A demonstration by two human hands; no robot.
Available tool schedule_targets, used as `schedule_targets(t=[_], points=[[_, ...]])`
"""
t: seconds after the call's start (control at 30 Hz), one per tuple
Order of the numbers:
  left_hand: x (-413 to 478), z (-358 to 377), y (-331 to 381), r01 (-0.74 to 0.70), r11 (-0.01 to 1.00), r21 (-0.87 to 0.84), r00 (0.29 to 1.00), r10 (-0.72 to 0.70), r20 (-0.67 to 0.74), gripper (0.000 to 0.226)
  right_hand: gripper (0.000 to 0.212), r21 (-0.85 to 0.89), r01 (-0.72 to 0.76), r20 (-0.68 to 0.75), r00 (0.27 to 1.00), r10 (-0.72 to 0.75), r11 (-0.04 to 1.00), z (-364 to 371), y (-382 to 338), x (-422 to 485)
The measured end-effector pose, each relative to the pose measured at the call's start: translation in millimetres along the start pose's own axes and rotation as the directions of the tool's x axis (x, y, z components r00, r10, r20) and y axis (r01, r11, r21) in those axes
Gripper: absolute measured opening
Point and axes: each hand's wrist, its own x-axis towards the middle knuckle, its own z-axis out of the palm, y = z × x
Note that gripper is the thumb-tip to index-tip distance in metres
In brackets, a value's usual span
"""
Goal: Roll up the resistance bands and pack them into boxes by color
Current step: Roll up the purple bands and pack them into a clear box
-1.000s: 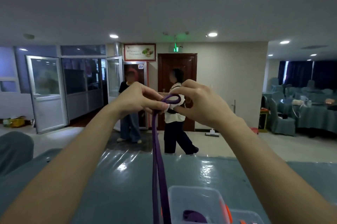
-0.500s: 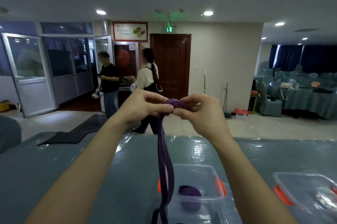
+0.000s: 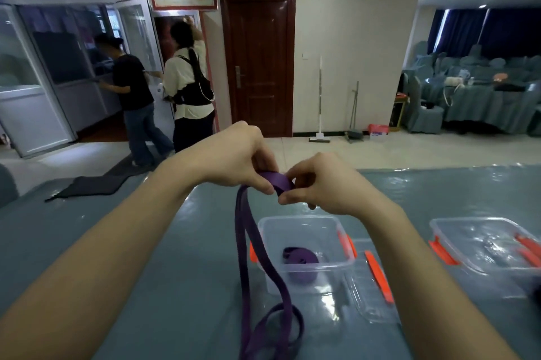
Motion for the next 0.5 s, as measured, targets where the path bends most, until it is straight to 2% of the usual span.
schedule_targets(t=[0.1,0.2,0.3,0.4,0.5], points=[[1.7,4.2,-3.6,-0.010,0.999,-0.039,1.000,0.011,0.010,0.026,0.039,0.075,0.021,-0.036,0.999,-0.018,0.997,8.3,10.1,-0.1],[0.1,13.3,-9.3,-0.029,0.995,-0.098,1.000,0.030,0.006,0.025,0.027,0.131,0.043,-0.085,0.996,-0.032,0.990,18.2,20.3,-2.3],[-6.1,26.8,-19.3,-0.018,0.967,-0.255,0.999,0.009,-0.038,0.029,0.017,0.351,0.096,-0.117,0.991,-0.058,0.931,27.7,30.2,-9.6],[-15.9,53.7,-28.1,0.006,0.860,-0.511,0.992,-0.071,-0.107,0.038,0.015,0.525,0.154,-0.182,0.981,-0.066,0.837,38.7,38.0,-16.8],[-25.7,92.7,-29.8,-0.017,0.726,-0.688,0.974,-0.144,-0.176,0.041,0.015,0.610,0.171,-0.236,0.971,-0.029,0.774,53.5,43.3,-23.2]])
